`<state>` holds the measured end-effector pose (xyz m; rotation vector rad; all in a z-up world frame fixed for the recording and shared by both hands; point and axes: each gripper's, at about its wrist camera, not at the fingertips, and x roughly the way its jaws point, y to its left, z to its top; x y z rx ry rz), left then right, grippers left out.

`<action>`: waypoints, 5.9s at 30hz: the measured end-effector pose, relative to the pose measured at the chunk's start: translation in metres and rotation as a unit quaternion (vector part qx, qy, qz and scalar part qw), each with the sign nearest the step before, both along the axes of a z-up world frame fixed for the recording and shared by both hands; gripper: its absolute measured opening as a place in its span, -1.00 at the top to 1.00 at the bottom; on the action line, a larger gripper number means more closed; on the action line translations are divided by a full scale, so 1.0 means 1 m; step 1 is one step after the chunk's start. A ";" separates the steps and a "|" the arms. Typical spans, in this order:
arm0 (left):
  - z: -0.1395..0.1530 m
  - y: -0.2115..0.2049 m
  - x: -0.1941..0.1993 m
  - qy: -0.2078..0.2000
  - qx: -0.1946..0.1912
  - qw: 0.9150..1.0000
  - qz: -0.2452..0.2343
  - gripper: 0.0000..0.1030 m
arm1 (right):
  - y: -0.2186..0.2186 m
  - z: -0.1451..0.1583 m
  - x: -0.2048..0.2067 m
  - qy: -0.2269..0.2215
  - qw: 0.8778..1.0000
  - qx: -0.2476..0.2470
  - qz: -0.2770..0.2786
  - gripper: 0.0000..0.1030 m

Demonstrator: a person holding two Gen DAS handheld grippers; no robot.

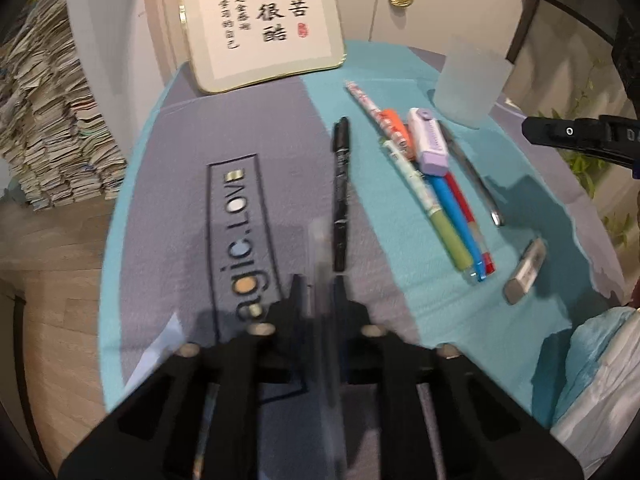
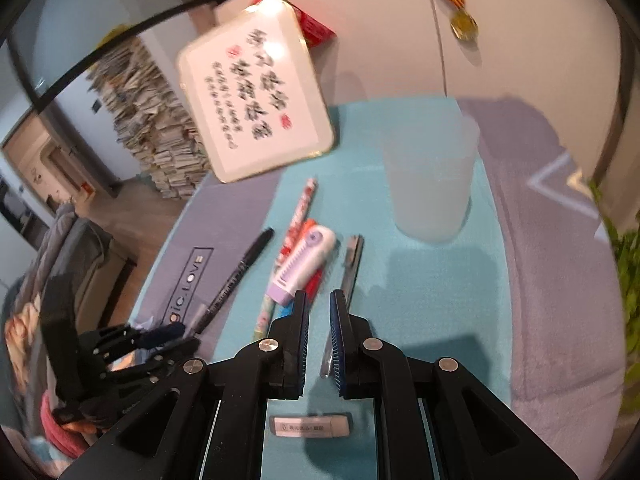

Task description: Organize stationery

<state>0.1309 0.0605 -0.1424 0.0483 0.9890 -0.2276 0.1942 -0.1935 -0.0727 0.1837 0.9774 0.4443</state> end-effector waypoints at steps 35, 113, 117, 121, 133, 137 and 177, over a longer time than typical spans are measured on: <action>0.004 0.006 0.013 -0.015 0.015 1.000 0.006 0.80 | 0.049 -0.047 0.074 0.027 0.991 -0.130 -0.018 0.77; 0.127 -0.081 0.038 -0.157 -0.056 0.986 -0.006 0.80 | -0.065 0.028 0.046 -0.105 0.986 -0.009 -0.128 0.59; 0.136 -0.100 0.049 -0.169 -0.066 0.983 -0.008 0.80 | -0.083 0.025 0.016 -0.123 0.984 -0.008 -0.126 0.15; 0.151 -0.127 0.067 -0.195 -0.072 0.978 -0.005 0.80 | -0.087 0.015 0.001 -0.128 0.985 -0.031 -0.111 0.15; 0.162 -0.164 0.127 -0.264 -0.163 0.947 0.084 0.80 | -0.094 -0.013 -0.012 -0.118 0.990 -0.033 -0.068 0.15; 0.159 -0.172 0.135 -0.299 -0.166 0.933 0.107 0.80 | -0.092 -0.016 -0.015 -0.118 0.990 -0.053 -0.058 0.15; 0.103 -0.161 0.124 -0.142 -0.080 0.985 0.059 0.67 | -0.105 -0.009 -0.023 -0.127 0.986 -0.044 -0.097 0.15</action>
